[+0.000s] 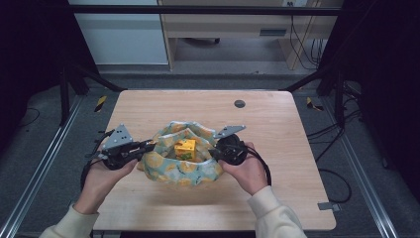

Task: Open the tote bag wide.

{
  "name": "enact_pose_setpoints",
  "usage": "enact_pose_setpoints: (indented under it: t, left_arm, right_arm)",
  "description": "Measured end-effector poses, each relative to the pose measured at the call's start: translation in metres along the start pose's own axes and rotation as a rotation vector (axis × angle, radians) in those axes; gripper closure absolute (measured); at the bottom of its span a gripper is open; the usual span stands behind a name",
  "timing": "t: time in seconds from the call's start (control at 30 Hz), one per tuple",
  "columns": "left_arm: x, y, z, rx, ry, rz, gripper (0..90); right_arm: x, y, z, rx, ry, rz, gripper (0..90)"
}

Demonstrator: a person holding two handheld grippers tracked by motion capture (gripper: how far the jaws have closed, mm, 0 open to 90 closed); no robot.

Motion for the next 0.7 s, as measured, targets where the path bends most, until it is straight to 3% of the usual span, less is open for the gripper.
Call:
enact_pose_setpoints:
  t: [0.1,0.13,0.17,0.27,0.53,0.7]
  left_arm:
    - [-0.001,-0.002,0.003,-0.009,0.008,-0.001,83.3]
    - [-0.002,-0.003,0.005,-0.012,0.011,-0.003,83.3]
    - [-0.004,-0.005,0.007,-0.022,0.017,-0.006,83.6]
    - [-0.004,-0.007,0.013,-0.036,0.019,-0.003,83.9]
    - [-0.003,-0.005,0.033,-0.053,-0.013,0.012,84.9]
    - [-0.007,-0.003,0.04,-0.056,-0.019,0.022,84.9]
  right_arm:
    - [-0.013,-0.001,-0.004,-0.001,0.077,0.01,81.1]
    - [-0.013,-0.001,-0.004,-0.001,0.077,0.01,81.1]
    - [-0.021,-0.001,-0.007,0.003,0.122,0.018,82.1]
    - [-0.032,-0.004,-0.007,0.004,0.16,0.012,83.0]
    - [-0.045,-0.022,0.007,-0.03,0.189,-0.032,86.2]
    - [-0.045,-0.028,0.017,-0.019,0.215,-0.065,88.4]
Point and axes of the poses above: each handheld gripper's, and its own axes: x roughly forward along the jaws, z roughly out of its underside, y roughly to its right, the point moved 10 cm from there along x, roughly forward along the jaws, and after that the axes turned 1 degree about -y, right-handed, at the moved point
